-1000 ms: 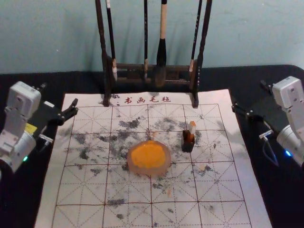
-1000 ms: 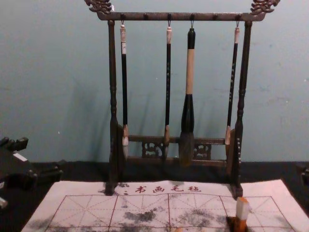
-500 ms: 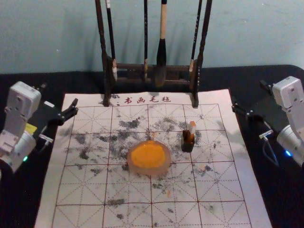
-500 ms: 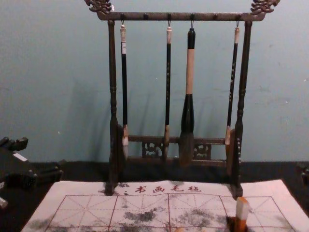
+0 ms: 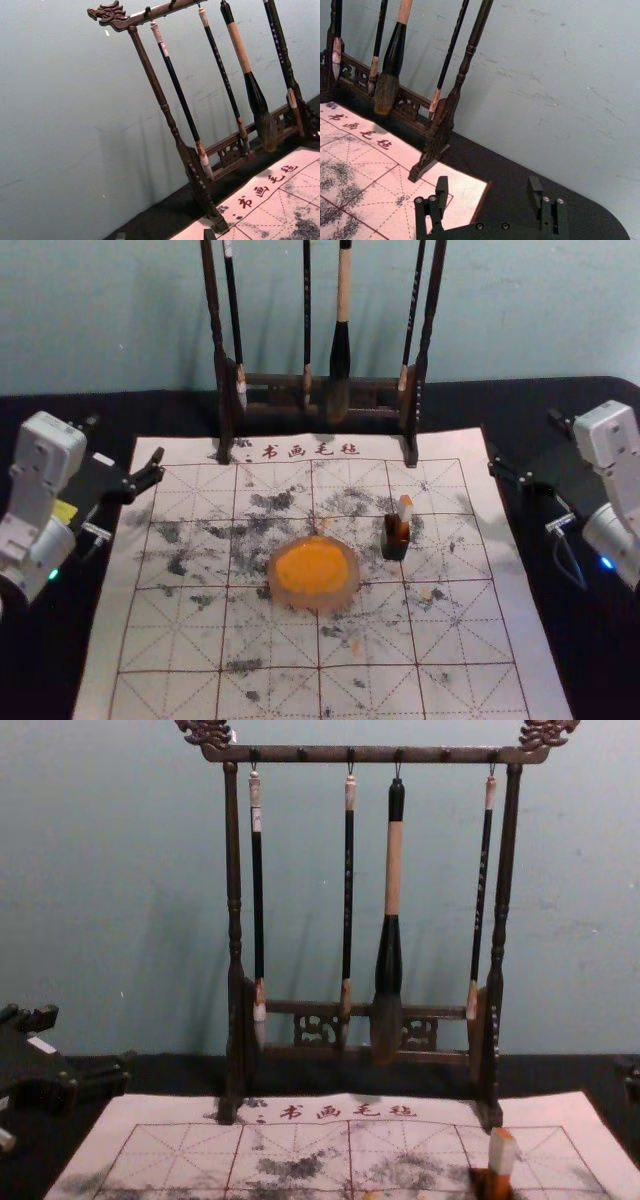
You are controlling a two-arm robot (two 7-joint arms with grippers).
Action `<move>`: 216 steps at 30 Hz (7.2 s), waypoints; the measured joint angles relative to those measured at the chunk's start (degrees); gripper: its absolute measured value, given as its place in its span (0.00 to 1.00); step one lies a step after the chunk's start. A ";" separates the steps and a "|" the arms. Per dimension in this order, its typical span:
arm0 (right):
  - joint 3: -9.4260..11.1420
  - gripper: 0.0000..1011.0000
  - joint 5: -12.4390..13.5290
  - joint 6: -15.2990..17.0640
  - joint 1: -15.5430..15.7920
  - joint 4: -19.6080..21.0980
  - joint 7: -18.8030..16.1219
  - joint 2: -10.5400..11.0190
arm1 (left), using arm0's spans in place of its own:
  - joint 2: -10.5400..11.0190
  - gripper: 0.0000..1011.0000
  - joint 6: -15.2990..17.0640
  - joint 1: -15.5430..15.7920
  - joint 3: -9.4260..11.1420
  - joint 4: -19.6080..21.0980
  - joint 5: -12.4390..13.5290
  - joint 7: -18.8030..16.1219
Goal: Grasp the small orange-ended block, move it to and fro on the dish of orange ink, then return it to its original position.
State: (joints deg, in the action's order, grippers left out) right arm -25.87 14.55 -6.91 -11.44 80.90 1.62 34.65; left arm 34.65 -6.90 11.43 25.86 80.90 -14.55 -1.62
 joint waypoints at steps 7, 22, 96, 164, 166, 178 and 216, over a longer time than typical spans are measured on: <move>0.41 0.99 0.42 0.32 0.24 0.28 -0.45 -0.02 | 0.00 0.99 0.00 0.00 0.00 0.00 0.00 0.00; 3.26 0.99 10.95 10.24 9.35 12.60 -9.92 1.78 | 0.00 0.99 0.00 0.00 0.00 0.00 0.00 0.00; 0.53 0.40 4.06 19.69 3.02 6.96 -9.12 -11.78 | 0.00 0.99 0.00 0.00 0.00 0.00 0.00 0.00; -0.26 0.14 3.38 4.01 -0.67 7.58 -34.26 -7.46 | 0.00 0.99 0.00 0.00 0.00 0.00 0.00 0.00; -1.15 0.14 3.13 4.81 -1.77 6.62 -34.86 -7.46 | 0.00 0.99 0.00 0.00 0.00 0.00 0.00 0.00; -4.26 0.14 3.02 7.29 -5.65 2.72 -36.28 -8.42 | 0.00 0.99 0.00 0.00 0.00 0.00 0.00 0.00; -7.99 0.14 1.28 4.85 -9.18 -3.14 -37.56 -10.18 | 0.00 0.99 0.00 0.00 0.00 0.00 0.00 0.00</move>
State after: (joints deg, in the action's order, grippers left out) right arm -33.86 15.82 -2.06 -20.62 77.75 -35.94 24.47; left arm 34.65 -6.91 11.43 25.86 80.90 -14.55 -1.62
